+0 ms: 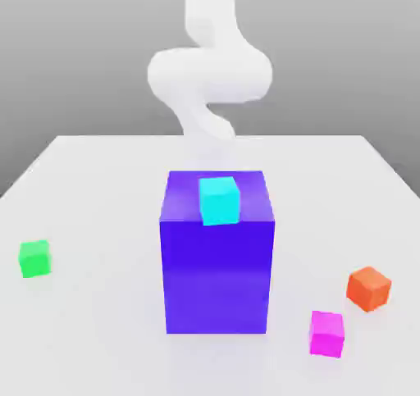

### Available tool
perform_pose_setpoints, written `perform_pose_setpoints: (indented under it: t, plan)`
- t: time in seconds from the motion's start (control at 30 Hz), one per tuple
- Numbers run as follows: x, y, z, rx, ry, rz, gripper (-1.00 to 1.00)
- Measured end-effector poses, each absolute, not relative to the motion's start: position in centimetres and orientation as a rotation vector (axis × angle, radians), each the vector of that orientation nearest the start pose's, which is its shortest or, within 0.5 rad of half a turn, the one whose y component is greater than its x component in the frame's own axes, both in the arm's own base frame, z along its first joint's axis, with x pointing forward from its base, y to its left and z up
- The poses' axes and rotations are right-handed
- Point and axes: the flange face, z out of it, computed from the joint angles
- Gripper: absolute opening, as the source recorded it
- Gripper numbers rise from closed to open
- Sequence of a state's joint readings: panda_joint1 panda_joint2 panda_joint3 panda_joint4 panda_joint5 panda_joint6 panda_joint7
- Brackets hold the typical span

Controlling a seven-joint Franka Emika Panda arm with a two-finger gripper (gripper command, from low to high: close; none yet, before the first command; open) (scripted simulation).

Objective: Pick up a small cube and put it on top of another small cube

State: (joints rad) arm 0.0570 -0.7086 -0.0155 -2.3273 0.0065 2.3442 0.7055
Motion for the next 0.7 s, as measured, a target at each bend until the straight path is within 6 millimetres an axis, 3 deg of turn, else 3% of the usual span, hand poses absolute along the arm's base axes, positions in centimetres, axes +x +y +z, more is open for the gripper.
perform_pose_setpoints:
  t: [0.17, 0.33, 0.53, 0.7]
  plan:
    - [43.5, 5.2, 57.4, -2.766, 0.557, -0.769, 0.0]
    - [46.1, 9.5, 47.5, -2.916, 0.204, -0.586, 0.0]
    - [45.8, 14.3, 35.3, -3.017, -0.25, -0.354, 0.0]
    - [42.8, 17.8, 25.6, -3.027, -0.666, -0.149, 0.0]
